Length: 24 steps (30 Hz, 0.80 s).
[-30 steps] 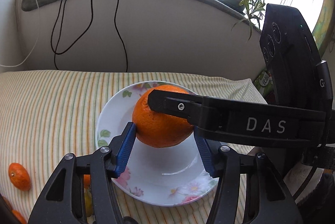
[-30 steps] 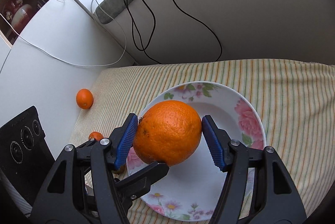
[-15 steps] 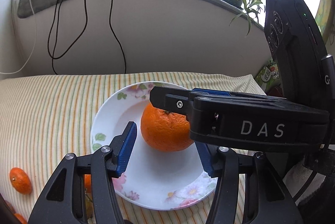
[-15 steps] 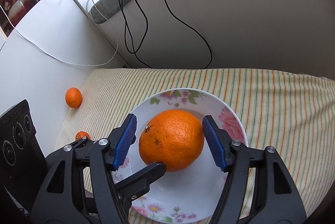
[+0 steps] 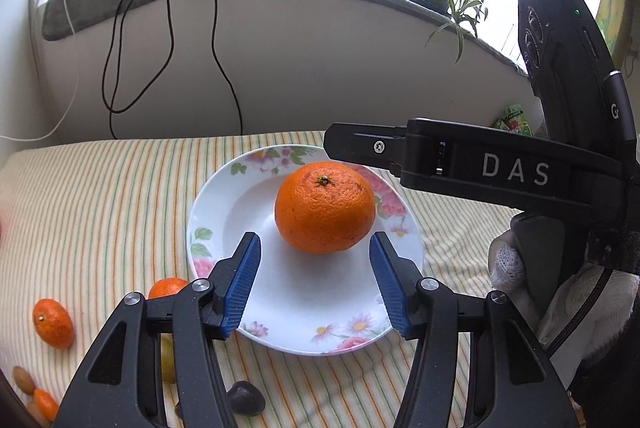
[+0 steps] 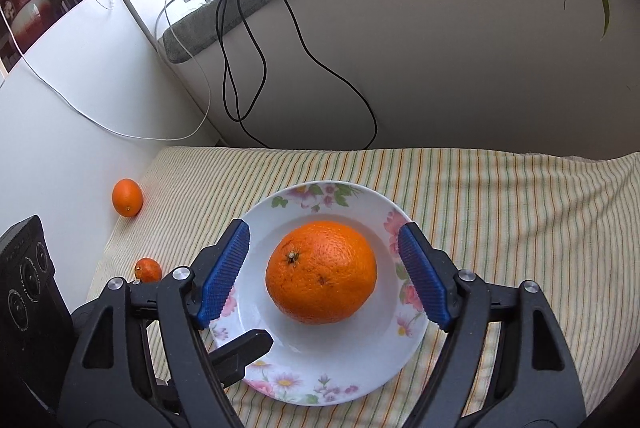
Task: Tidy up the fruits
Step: 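Open the right gripper and withdraw from the plate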
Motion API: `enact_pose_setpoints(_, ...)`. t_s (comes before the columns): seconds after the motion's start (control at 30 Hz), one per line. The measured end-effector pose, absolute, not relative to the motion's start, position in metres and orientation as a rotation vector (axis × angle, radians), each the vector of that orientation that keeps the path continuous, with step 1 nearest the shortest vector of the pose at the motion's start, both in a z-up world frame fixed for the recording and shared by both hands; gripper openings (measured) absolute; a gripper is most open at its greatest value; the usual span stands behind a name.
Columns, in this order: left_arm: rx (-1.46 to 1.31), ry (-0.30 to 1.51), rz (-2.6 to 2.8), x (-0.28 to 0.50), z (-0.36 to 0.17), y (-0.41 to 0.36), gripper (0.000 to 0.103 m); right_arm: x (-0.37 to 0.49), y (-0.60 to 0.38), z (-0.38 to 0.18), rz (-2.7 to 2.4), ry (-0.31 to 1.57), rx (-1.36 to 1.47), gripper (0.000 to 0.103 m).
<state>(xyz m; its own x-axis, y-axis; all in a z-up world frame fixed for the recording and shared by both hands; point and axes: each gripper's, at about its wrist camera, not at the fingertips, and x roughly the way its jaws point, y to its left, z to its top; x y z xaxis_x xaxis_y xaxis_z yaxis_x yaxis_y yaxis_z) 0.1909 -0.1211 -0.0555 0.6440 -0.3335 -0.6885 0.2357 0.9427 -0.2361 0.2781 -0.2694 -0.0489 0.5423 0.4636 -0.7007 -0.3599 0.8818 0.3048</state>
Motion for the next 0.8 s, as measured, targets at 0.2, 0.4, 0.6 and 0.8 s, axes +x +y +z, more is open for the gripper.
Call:
enact_pose_setpoints(0.2, -0.125, 0.784, -0.313, 0.177, -0.048, -0.11, 0.056, 0.263, -0.267, -0.036, 0.486, 0.806, 0.099, 0.08)
enact_pose_setpoints(0.4, -0.102, 0.711, -0.284, 0.162, -0.031, -0.098, 0.056, 0.249, -0.262, -0.024, 0.486, 0.749, 0.083, 0.08)
enact_pose_setpoints(0.6, -0.093, 0.679, -0.246, 0.138, -0.028, -0.071, 0.056, 0.23, -0.245, -0.011, 0.488, 0.713, 0.022, 0.089)
enact_pose_setpoints(0.8, -0.11, 0.666, -0.174, 0.11, -0.032, -0.024, 0.056, 0.208, -0.231, -0.002, 0.521, 0.691, 0.0, 0.089)
